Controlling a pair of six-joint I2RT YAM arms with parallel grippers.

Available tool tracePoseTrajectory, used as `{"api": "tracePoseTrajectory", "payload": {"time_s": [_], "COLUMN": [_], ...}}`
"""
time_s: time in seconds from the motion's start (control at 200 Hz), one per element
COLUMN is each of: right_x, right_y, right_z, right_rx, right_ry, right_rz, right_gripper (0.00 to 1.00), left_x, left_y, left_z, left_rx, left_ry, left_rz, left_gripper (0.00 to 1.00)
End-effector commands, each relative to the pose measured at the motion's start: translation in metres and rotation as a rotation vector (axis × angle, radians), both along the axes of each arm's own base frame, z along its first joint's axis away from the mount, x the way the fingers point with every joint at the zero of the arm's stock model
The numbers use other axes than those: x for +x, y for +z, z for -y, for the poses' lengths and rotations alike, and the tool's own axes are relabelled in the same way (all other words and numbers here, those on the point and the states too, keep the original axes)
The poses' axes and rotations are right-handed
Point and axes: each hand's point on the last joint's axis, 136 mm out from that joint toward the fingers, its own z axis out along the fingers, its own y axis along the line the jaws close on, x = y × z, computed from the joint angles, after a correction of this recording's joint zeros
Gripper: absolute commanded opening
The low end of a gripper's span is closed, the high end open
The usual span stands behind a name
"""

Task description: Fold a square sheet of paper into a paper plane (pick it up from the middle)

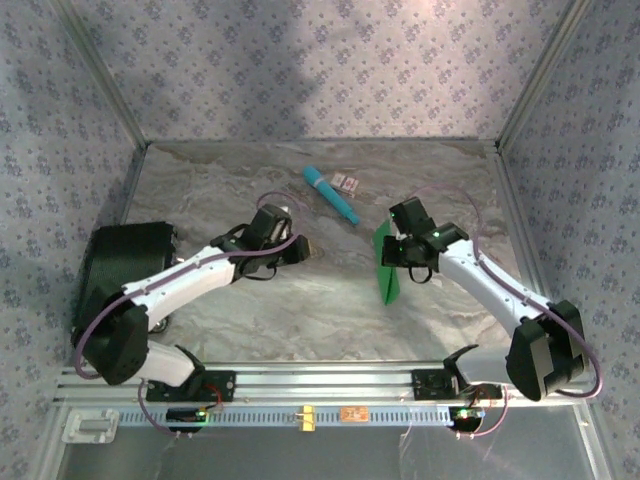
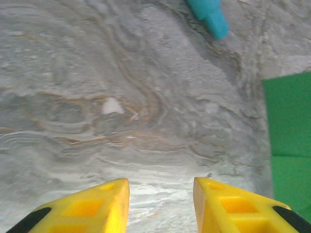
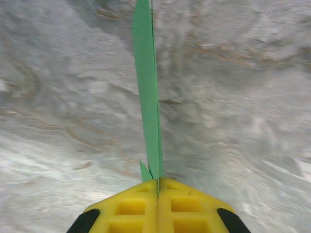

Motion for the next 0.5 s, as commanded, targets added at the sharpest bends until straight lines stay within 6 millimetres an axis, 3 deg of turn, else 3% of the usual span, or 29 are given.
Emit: {"api": "tracePoseTrajectory", "payload": {"time_s": [0.0, 0.12, 0.27, 0.44, 0.495], "right_x": [-0.007, -0.002, -0.002, -0.004, 0.001], "right_y": [0.008, 0.014, 0.002, -0.027, -0.029], "right_z": [0.045, 0.034, 0.019, -0.020, -0.046], "right_rx": [-0.322, -0.421, -0.553, -0.582, -0.528], "right_ry": [-0.079, -0.036, 0.001, 0.096, 0.129], "right_rz": [0.018, 0.075, 0.050, -0.008, -0.005], "right_gripper": [0.04, 0.05, 0.05, 0.06, 0.07], "left_x": [0.002, 0.001, -0.001, -0.006, -0.007], "left_y": [0.003, 0.003, 0.007, 0.011, 0.012], "left_z": [-0.021, -0.039, -0.062, -0.085, -0.090], "left_rx": [0.021, 0.034, 0.047, 0.057, 0.057], "left_ry": [0.086, 0.158, 0.251, 0.332, 0.350], "left_rz": [0.016, 0.029, 0.056, 0.083, 0.092], "left_gripper": [0.40, 0.41, 0.41, 0.41, 0.41]}}
